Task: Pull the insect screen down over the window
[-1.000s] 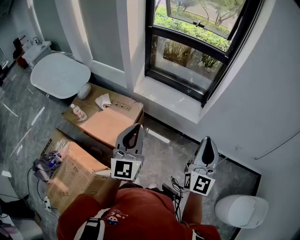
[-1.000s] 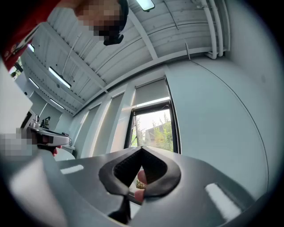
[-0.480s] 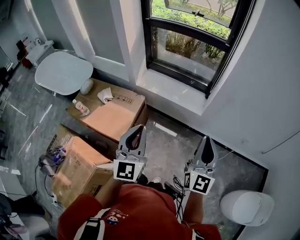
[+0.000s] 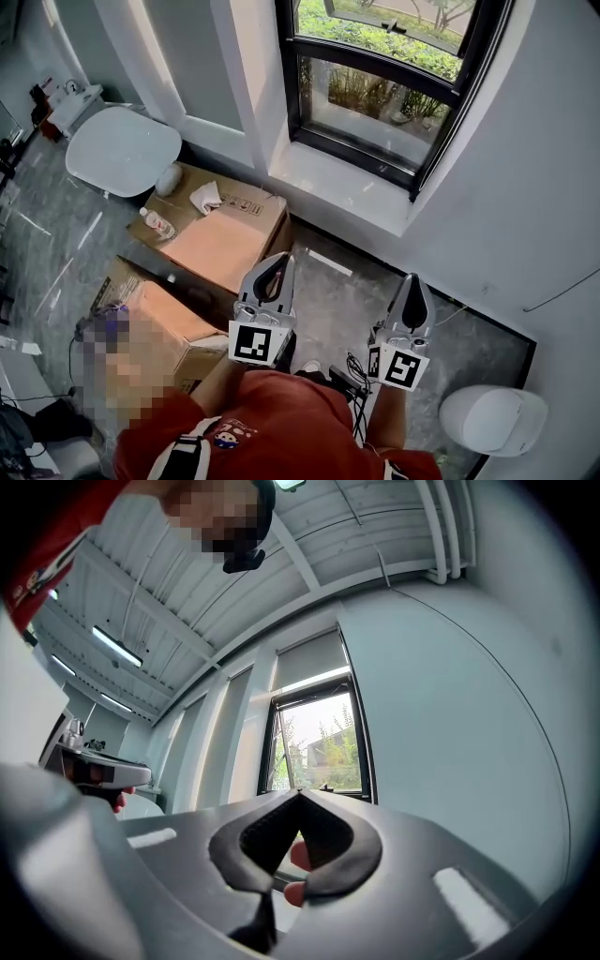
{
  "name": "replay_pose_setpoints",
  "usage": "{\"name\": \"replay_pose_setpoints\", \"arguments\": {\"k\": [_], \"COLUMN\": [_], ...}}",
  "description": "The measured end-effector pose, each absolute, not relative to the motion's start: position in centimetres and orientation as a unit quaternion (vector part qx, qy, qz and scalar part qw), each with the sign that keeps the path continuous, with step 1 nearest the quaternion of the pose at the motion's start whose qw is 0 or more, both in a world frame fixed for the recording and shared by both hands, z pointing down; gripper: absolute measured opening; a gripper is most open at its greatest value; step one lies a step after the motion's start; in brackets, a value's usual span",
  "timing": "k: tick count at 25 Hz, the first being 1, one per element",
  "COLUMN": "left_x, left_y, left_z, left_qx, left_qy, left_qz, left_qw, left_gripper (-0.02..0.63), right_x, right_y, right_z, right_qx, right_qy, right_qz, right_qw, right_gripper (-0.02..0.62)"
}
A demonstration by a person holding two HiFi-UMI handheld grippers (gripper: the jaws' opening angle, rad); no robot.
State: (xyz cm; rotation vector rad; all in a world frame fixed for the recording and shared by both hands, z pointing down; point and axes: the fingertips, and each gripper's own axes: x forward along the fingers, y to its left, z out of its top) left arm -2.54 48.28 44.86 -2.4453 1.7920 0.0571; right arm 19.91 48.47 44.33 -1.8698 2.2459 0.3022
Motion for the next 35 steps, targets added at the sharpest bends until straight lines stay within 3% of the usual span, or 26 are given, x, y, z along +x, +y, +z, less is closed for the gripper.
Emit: {"name": "replay_pose_setpoints", "arguments": {"k": [18,35], "left_x": [-12.8,-18.9], "left_y": [30.7,22.7], "left_z": [47.8,44.9], "left_qx": [-0.789,-0.793], "left_qy": [0.614,0.602], "left_qz": [0.037,0.087], "left_qw": [-0.008,0.01], "left_gripper": [0.005,0.006], "right_x": [9.7,1.3], "right_y": [30.6,22.7], "right_z": [45.6,41.2], "right_qx": [-0.623,-0.605], "right_qy": [0.775,0.781], "right_qz": [0.103,0.152], "right_qw": [0.035,0.031], "right_gripper": [0.009,0.009]}}
